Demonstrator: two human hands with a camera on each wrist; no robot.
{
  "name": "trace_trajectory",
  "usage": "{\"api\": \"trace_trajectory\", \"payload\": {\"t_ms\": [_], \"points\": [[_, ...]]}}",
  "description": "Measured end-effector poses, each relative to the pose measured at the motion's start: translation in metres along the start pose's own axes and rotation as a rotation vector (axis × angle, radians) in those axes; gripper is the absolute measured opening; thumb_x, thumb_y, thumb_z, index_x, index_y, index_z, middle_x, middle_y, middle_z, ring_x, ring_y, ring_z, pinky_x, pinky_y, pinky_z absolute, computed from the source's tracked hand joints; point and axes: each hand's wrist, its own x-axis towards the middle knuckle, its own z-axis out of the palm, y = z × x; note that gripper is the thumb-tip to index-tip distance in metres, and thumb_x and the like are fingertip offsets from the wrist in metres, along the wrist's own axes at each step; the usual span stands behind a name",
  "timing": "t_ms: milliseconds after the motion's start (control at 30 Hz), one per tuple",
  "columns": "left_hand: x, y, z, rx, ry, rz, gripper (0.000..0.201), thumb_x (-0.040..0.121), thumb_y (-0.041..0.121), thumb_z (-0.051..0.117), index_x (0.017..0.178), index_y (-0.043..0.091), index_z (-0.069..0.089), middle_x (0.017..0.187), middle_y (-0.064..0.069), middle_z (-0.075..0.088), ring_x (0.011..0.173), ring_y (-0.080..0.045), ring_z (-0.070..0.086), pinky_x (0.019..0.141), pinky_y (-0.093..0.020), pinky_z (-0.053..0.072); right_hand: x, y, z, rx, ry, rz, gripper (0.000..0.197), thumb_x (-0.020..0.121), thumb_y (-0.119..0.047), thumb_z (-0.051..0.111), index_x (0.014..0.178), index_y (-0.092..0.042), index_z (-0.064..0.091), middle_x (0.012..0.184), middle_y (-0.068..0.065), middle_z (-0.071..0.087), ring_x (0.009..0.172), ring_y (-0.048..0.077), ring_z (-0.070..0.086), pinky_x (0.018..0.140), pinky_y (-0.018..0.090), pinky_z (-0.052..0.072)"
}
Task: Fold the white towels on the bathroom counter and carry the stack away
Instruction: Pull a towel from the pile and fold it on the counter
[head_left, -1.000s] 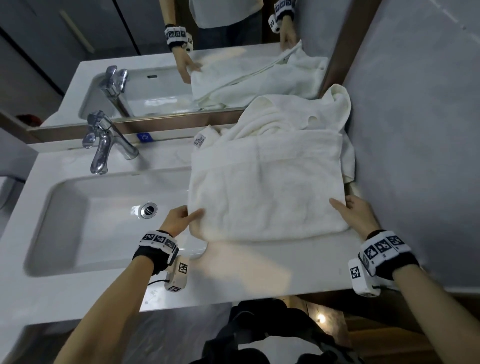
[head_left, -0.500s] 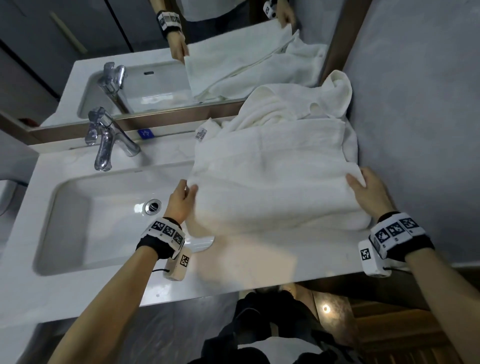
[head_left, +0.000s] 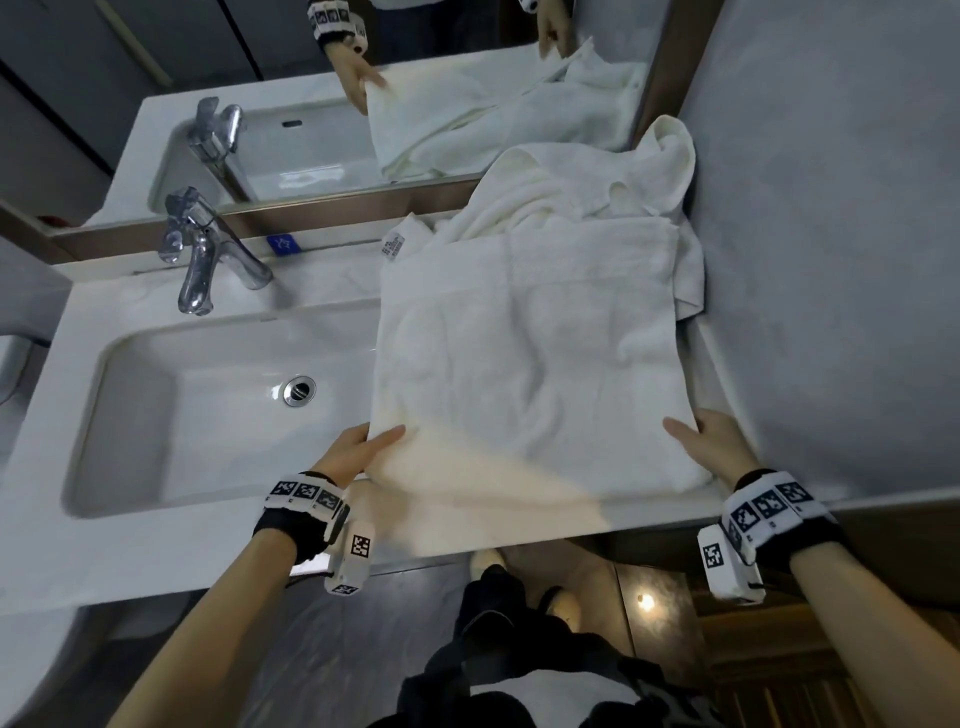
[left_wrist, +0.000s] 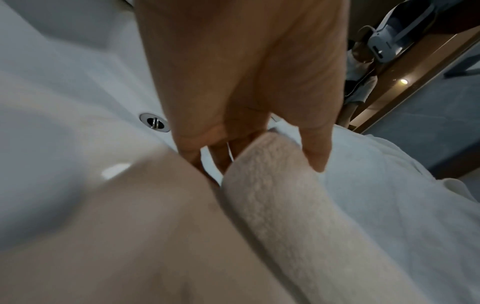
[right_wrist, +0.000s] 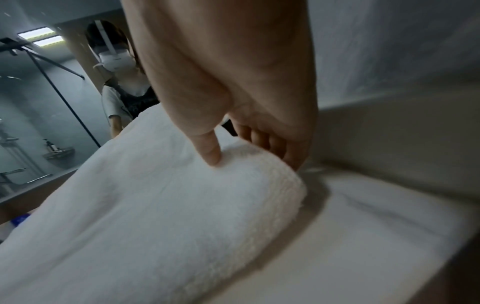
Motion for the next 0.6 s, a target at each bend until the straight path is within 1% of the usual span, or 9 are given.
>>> {"api": "trace_trajectory", "payload": {"t_ms": [100, 167, 200, 300, 367, 400, 500, 533, 600], "points": [[-0.008, -0.004, 0.004, 0.020, 0.110, 0.118, 0.019, 0.092, 0.024, 0.057, 0.106, 0.011, 0.058, 0.102, -0.008, 0.066, 0.092, -0.023, 0.061, 0.068, -0.024, 0.049, -0.003, -0.002, -0.001, -0.038, 0.041, -0.051, 0.028, 0.095, -0.024, 0.049, 0.103, 0.002, 0.054, 0.107, 0.021, 0.058, 0.105, 0.038, 0.056, 0.088, 0.041, 0.044], [-0.012, -0.004, 0.005, 0.145, 0.218, 0.205, 0.016, 0.094, 0.026, 0.054, 0.096, 0.010, 0.053, 0.083, -0.007, 0.060, 0.080, -0.023, 0.055, 0.065, -0.027, 0.044, -0.005, -0.004, -0.003, -0.028, 0.069, -0.067, 0.035, 0.097, -0.025, 0.046, 0.119, 0.002, 0.048, 0.124, 0.021, 0.053, 0.116, 0.036, 0.050, 0.095, 0.040, 0.040], [-0.013, -0.003, 0.006, 0.229, 0.269, 0.226, 0.020, 0.094, 0.028, 0.052, 0.094, 0.008, 0.050, 0.079, -0.008, 0.058, 0.077, -0.024, 0.053, 0.066, -0.030, 0.043, -0.007, -0.004, -0.004, -0.018, 0.087, -0.071, 0.038, 0.097, -0.026, 0.046, 0.124, 0.000, 0.046, 0.129, 0.019, 0.052, 0.116, 0.033, 0.050, 0.094, 0.037, 0.039], [-0.018, -0.003, 0.010, 0.463, 0.357, 0.174, 0.030, 0.094, 0.035, 0.050, 0.109, 0.008, 0.048, 0.096, -0.013, 0.063, 0.090, -0.031, 0.059, 0.079, -0.037, 0.047, -0.013, 0.001, -0.006, -0.005, 0.145, -0.088, 0.032, 0.094, -0.029, 0.052, 0.117, -0.007, 0.050, 0.120, 0.016, 0.060, 0.098, 0.027, 0.054, 0.080, 0.031, 0.039], [-0.023, -0.005, 0.015, 0.510, 0.334, 0.078, 0.040, 0.091, 0.036, 0.055, 0.119, 0.010, 0.046, 0.109, -0.012, 0.060, 0.099, -0.029, 0.057, 0.082, -0.034, 0.044, -0.016, 0.007, -0.005, 0.000, 0.144, -0.070, 0.035, 0.091, -0.028, 0.058, 0.118, -0.008, 0.048, 0.119, 0.015, 0.060, 0.103, 0.031, 0.056, 0.083, 0.034, 0.042], [-0.026, -0.007, 0.019, 0.500, 0.313, 0.032, 0.046, 0.088, 0.036, 0.059, 0.123, 0.010, 0.044, 0.111, -0.010, 0.057, 0.098, -0.027, 0.054, 0.081, -0.032, 0.042, -0.018, 0.010, -0.004, 0.016, 0.130, -0.063, 0.040, 0.089, -0.026, 0.061, 0.122, -0.007, 0.046, 0.122, 0.016, 0.058, 0.108, 0.033, 0.055, 0.086, 0.036, 0.042], [-0.034, -0.019, 0.027, 0.420, 0.319, -0.029, 0.055, 0.083, 0.029, 0.069, 0.124, 0.007, 0.040, 0.105, -0.007, 0.048, 0.093, -0.025, 0.051, 0.083, -0.035, 0.049, -0.028, 0.022, 0.000, 0.080, 0.103, -0.073, 0.051, 0.085, -0.014, 0.064, 0.129, -0.005, 0.039, 0.127, 0.019, 0.051, 0.113, 0.034, 0.053, 0.093, 0.039, 0.043], [-0.037, -0.023, 0.029, 0.377, 0.333, -0.028, 0.054, 0.082, 0.026, 0.069, 0.122, 0.006, 0.039, 0.105, -0.007, 0.046, 0.093, -0.026, 0.052, 0.082, -0.037, 0.052, -0.033, 0.026, 0.001, 0.082, 0.110, -0.089, 0.052, 0.084, -0.010, 0.064, 0.129, -0.009, 0.038, 0.124, 0.016, 0.051, 0.108, 0.033, 0.054, 0.088, 0.037, 0.046], [-0.043, -0.030, 0.032, 0.297, 0.355, -0.011, 0.046, 0.084, 0.020, 0.068, 0.113, 0.005, 0.037, 0.104, -0.010, 0.043, 0.092, -0.026, 0.051, 0.068, -0.032, 0.053, -0.042, 0.034, 0.002, 0.081, 0.081, -0.144, 0.056, 0.078, 0.000, 0.062, 0.125, -0.018, 0.038, 0.114, 0.008, 0.051, 0.095, 0.027, 0.056, 0.073, 0.031, 0.046]]}}
